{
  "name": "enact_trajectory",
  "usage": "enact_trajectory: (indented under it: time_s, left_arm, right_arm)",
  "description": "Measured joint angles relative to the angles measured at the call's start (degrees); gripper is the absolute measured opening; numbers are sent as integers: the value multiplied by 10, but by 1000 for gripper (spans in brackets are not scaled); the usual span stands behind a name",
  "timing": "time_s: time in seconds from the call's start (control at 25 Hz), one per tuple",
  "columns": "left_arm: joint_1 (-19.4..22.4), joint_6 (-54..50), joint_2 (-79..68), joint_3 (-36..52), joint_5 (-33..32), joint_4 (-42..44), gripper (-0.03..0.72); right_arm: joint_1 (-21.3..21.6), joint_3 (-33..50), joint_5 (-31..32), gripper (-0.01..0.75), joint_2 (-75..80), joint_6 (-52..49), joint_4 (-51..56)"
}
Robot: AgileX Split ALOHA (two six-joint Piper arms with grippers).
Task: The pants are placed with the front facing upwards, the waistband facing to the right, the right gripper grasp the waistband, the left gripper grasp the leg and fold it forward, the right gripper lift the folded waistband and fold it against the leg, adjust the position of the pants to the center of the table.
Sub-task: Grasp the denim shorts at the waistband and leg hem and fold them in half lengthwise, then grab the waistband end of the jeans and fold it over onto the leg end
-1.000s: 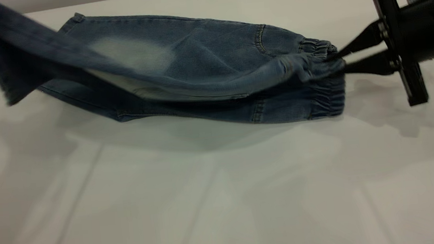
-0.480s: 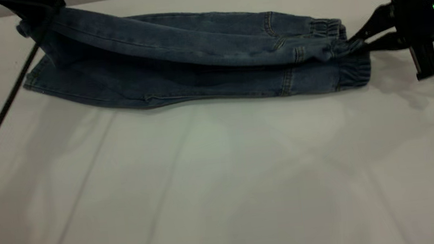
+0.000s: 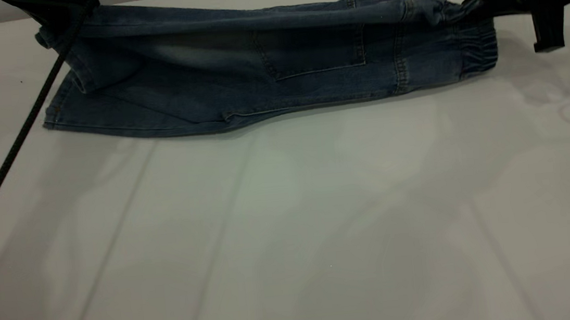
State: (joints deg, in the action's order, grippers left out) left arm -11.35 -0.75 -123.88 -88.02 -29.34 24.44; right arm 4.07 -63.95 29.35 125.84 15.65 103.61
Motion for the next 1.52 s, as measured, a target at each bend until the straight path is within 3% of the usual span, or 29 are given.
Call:
enact_trajectory:
  time_s: [0.28,0.48,0.6,0.72,0.92,1.08,1.24,1.36,1.52]
  left_arm:
    - [-1,-63,-7,0,1,-6,41]
    - [-1,-76,-7,0,7,-6,67]
    - [-3,-77,-7,0,11,-2,134]
    - [-4,-85,-7,0,18,2,251]
    - [-4,-111,-7,0,17,8,422]
    - [-4,-113,-7,0,0,8,447]
    - [-4,-105,-6,0,-33,7,447]
    - [-8,-90,-6,0,-52,0,447]
    - [-26,-58,-6,0,-54,-17,447]
  right_arm:
    - [-1,-43,-46,38,4,-44,-1]
    - [-1,-73,-47,49,17,-48,-1]
    - [-1,-96,-40,76,37,-48,-1]
    - [-1,-122,-32,143,53,-44,-1]
    - [0,-141,-27,339,56,18,1]
    - [1,-141,16,454,56,112,1]
    - [1,-141,110,487,56,189,-28]
    - [1,-141,171,491,56,201,-107]
    - [1,-141,185,491,56,161,-263]
